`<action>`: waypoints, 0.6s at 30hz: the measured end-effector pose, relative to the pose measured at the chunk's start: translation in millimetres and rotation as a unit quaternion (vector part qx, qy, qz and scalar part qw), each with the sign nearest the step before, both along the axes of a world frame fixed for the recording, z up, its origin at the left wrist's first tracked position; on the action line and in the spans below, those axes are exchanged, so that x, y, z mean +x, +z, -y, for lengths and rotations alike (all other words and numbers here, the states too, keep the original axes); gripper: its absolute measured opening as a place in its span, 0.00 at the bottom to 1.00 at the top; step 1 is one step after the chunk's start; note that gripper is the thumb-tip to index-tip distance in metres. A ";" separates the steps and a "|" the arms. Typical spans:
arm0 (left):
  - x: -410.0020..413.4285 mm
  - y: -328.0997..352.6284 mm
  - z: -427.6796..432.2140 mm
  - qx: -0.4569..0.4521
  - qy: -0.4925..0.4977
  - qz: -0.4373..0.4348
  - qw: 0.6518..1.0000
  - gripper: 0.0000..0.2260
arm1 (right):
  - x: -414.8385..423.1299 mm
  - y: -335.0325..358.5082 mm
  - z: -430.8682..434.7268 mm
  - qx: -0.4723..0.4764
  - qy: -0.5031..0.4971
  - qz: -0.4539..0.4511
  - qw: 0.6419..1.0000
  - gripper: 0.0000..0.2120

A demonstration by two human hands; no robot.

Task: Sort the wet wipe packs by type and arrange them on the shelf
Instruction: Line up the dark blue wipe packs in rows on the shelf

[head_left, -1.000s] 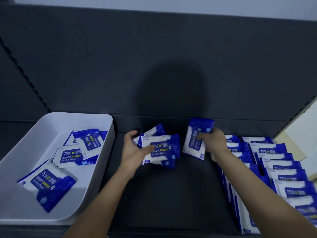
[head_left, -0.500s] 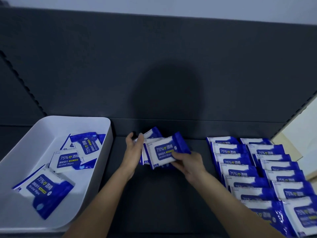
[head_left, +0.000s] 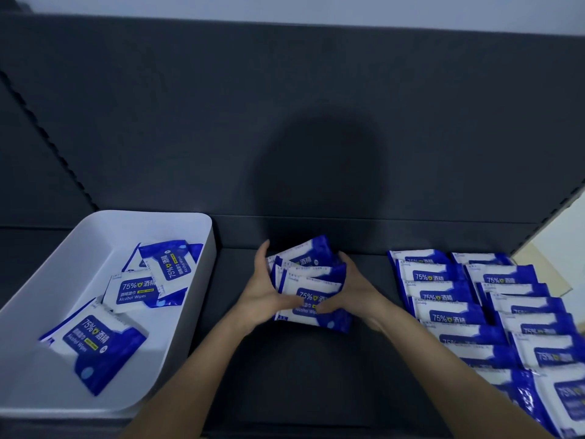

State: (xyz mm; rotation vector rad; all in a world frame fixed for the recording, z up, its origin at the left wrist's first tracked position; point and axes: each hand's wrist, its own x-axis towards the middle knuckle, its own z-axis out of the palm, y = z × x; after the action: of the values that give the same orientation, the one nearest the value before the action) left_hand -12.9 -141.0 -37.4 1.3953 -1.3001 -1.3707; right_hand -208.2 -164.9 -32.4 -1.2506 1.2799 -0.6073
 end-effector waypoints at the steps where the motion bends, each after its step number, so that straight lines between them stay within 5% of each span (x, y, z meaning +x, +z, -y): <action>1: -1.9 -1.5 -2.9 -0.015 -0.007 0.004 1.000 0.54 | -3.9 -0.3 -1.0 0.000 0.007 0.007 1.000 0.57; 8: -22.8 2.1 -2.2 -0.100 -0.020 0.067 0.993 0.57 | -22.3 2.0 -11.8 -0.177 -0.034 -0.047 0.983 0.50; 14: -32.0 -15.4 -3.8 -0.049 -0.063 0.080 0.994 0.60 | -40.9 -5.8 -18.7 -0.167 -0.013 -0.094 0.981 0.46; 18: -35.2 -19.0 -1.4 -0.019 -0.046 0.046 0.998 0.52 | -39.3 -8.6 -18.2 -0.169 -0.031 -0.092 0.981 0.45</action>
State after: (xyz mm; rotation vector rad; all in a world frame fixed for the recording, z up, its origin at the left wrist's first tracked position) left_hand -48.2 -139.7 -56.4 1.4030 -1.4596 -1.3488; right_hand -247.5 -146.8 -41.0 -1.5804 1.4121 -0.7924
